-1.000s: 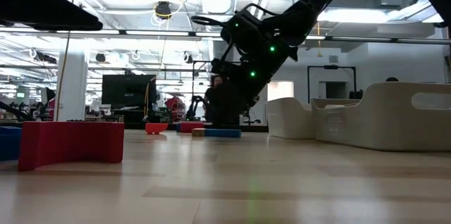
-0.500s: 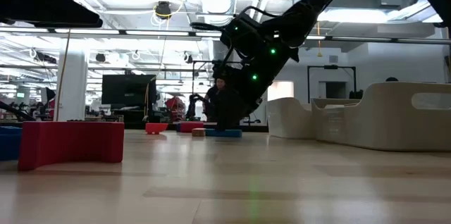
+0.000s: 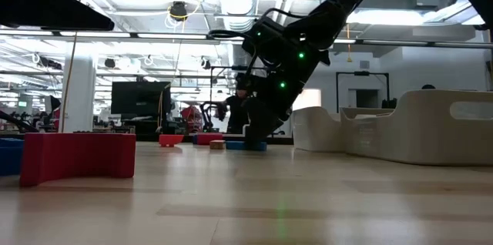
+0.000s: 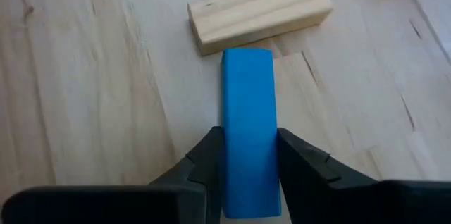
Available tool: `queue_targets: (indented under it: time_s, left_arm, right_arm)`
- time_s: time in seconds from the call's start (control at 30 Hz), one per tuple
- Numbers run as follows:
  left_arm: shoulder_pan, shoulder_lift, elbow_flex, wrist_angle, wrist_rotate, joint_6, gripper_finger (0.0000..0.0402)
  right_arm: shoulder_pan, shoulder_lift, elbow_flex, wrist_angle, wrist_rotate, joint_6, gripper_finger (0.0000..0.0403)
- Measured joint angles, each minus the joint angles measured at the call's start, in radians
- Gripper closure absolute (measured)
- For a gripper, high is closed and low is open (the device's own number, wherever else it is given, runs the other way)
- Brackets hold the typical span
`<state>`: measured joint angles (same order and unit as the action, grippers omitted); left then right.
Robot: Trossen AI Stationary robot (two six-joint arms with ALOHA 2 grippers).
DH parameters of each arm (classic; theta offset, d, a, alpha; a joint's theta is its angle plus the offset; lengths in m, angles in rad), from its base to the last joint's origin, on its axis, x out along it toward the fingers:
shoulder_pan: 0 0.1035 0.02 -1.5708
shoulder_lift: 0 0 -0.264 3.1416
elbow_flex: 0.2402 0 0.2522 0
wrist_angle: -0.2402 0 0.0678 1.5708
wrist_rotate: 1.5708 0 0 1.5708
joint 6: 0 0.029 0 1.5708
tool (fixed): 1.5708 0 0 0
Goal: Sort blocks by size
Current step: Put the large blue wooden block into the gray bin
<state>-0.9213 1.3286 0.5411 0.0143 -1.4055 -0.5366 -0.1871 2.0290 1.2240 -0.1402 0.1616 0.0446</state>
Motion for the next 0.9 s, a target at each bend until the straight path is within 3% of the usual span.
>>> queue_targets:
  time_s: [0.27, 0.4, 0.53, 0.67, 0.9]
  left_arm:
    - [0.019, 0.0, 0.0, -0.004, 0.001, 0.002, 0.0157]
    - [0.019, 0.0, 0.0, -0.011, 0.009, 0.001, 0.0157]
    - [0.019, 0.0, 0.0, -0.01, 0.01, 0.001, 0.0157]
    - [0.019, 0.0, -0.001, -0.003, 0.013, 0.001, 0.0157]
    - [0.021, 0.0, -0.001, 0.047, 0.045, -0.025, 0.0157]
  right_arm:
    - [0.042, -0.007, 0.065, -0.046, -0.007, 0.0, 0.0272]
    - [0.086, -0.032, 0.144, -0.287, -0.007, 0.034, 0.0272]
    - [0.189, -0.129, 0.169, -0.507, 0.0, 0.177, 0.0272]
    - [0.358, -0.224, 0.125, -0.646, 0.106, 0.303, 0.0272]
    - [0.629, -0.36, 0.054, -0.989, 0.258, 0.788, 0.0271]
